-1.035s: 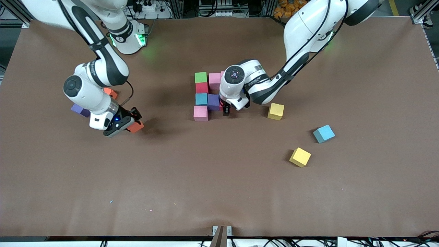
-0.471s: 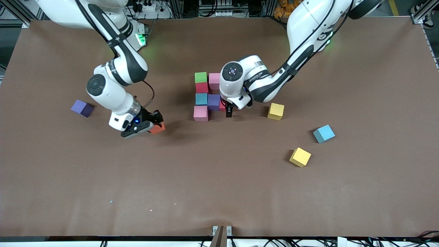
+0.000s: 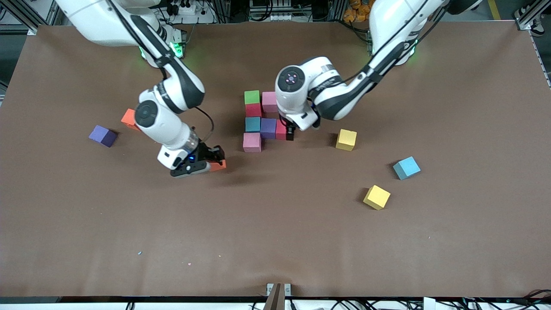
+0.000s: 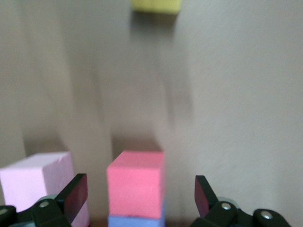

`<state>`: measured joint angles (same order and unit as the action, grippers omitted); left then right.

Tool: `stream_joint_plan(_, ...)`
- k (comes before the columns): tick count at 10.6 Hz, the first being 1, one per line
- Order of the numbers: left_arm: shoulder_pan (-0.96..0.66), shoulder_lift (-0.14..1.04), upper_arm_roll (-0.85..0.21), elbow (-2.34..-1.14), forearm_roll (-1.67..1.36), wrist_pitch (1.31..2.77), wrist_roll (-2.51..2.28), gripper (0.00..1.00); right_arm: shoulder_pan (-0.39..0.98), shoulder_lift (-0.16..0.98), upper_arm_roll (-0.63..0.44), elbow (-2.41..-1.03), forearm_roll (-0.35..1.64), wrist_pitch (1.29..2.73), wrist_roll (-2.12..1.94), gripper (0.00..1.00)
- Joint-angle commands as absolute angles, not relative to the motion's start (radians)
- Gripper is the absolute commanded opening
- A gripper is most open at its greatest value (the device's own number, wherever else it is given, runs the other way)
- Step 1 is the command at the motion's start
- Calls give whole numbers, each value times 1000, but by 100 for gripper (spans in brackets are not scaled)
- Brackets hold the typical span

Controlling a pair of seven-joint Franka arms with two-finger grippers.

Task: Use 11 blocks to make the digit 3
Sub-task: 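Reach the left gripper to the yellow cube while the right gripper lowers orange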

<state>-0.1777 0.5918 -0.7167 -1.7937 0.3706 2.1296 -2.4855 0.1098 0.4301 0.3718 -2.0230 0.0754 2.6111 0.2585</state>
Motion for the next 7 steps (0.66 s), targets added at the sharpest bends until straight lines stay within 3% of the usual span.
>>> stream_joint_plan(1,-62,552,-730,-1803,363,2103,-2267,100,250,520,292,-1906,75,2605,409,0)
stream_joint_plan(4,61,584,-721,-1758,373,2114,-1957,100,401,583,184,-1810,64,2605,543,0)
stream_joint_plan(7,152,614,-707,-1714,376,2114,-1734,100,458,618,158,-1786,32,2605,619,0)
